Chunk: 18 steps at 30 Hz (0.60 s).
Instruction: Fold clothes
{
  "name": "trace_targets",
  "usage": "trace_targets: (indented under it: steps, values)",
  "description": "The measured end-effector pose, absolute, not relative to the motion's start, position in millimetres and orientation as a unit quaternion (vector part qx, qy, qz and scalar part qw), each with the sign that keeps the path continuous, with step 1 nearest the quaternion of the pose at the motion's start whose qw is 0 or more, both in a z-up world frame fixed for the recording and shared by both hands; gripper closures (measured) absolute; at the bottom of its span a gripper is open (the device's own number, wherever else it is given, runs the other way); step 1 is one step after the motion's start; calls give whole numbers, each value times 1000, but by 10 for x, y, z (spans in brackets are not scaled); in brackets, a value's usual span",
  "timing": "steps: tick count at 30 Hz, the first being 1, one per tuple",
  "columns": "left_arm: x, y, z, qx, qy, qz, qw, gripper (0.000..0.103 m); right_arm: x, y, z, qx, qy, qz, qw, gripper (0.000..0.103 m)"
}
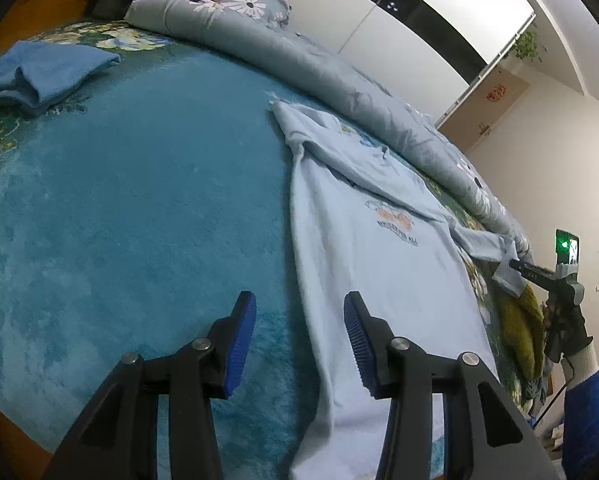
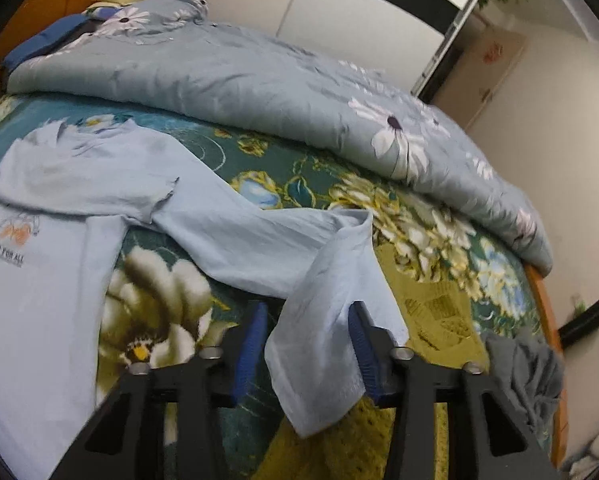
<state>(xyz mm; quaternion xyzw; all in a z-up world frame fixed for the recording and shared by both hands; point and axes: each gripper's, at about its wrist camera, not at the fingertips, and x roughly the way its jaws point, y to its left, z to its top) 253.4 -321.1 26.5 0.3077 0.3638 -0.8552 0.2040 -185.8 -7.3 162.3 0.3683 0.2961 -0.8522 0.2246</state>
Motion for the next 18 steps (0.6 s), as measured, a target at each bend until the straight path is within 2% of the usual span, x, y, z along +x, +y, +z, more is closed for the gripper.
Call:
trace_targets:
  steps: [1,5,14,18]
  values:
    - [2546,-3232,256,305,368,-854,206,56,-1886,-57,1633,376,291,-851,223,100]
    - [2570,-3300,208,301,380,-850,207,56,-1966,30,1779,410,241,-844,250,100]
    - [2631,-3473,183,278,398,-851,200,56,-2159,234,2620,455,-95,-788,403,100]
    - [2631,-3590,238,259,408,-853,195,56,-2092,-157,2655,475,-186,-724,465,100]
